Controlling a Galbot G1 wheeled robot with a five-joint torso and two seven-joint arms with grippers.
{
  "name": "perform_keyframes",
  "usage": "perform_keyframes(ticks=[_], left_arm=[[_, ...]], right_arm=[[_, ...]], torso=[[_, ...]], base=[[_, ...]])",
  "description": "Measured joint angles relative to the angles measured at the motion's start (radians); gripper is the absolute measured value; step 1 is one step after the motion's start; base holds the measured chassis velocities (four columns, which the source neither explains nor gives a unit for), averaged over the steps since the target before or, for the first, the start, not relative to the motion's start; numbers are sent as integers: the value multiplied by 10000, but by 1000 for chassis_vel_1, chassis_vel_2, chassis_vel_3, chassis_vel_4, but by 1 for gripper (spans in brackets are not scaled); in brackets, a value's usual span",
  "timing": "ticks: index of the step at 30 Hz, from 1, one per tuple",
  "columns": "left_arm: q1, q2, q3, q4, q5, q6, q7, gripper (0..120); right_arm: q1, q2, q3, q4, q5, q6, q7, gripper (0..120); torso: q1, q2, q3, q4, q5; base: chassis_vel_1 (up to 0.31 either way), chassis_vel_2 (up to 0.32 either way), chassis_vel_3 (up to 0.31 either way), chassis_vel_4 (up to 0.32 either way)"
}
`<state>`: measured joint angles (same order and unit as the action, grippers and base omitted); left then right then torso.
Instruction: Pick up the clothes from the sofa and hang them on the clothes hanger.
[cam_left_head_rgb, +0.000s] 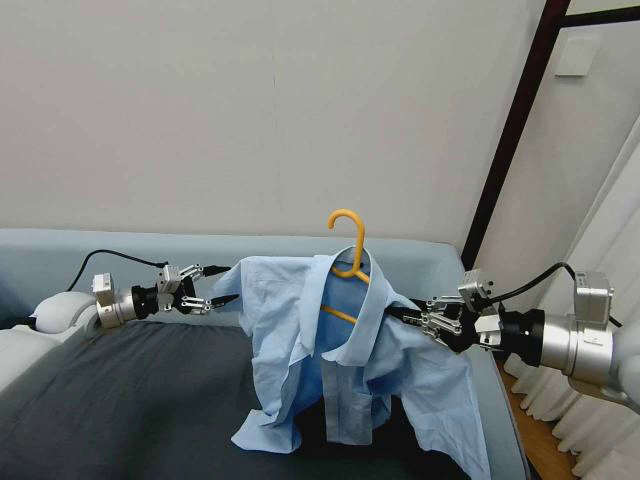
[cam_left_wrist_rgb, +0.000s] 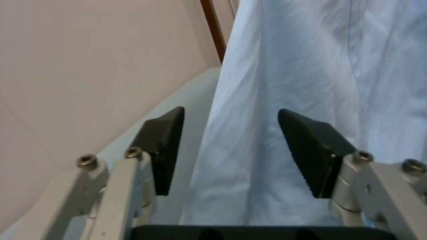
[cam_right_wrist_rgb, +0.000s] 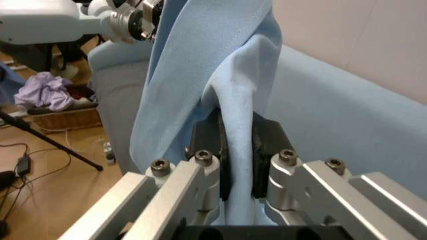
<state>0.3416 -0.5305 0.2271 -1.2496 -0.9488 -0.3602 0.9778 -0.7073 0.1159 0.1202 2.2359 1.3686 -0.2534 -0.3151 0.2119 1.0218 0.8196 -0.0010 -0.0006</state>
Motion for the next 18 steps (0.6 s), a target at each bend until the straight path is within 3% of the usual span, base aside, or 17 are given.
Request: perform_keyframes(ticks=[6, 11, 16, 18], left_arm=[[21, -20, 48, 59, 14, -21, 92, 38], [21, -110, 119, 128, 39, -25, 189, 15], [27, -98, 123, 121, -3, -25, 188, 0], [28, -85, 120, 109, -18, -25, 164, 0]], right_arm=[[-12, 37, -35, -12, 13, 7, -28, 8], [0, 28, -35, 28, 39, 14, -35, 8], [-23, 47, -36, 51, 14, 14, -34, 8], [-29, 58, -41, 54, 12, 14, -34, 8]], torso=[[0, 0, 0, 0, 0], [0, 0, 0, -3, -1], [0, 0, 0, -2, -1], [0, 0, 0, -2, 0]], base=[[0, 0, 0, 0], [0, 0, 0, 0], [0, 0, 0, 0], [0, 0, 0, 0]])
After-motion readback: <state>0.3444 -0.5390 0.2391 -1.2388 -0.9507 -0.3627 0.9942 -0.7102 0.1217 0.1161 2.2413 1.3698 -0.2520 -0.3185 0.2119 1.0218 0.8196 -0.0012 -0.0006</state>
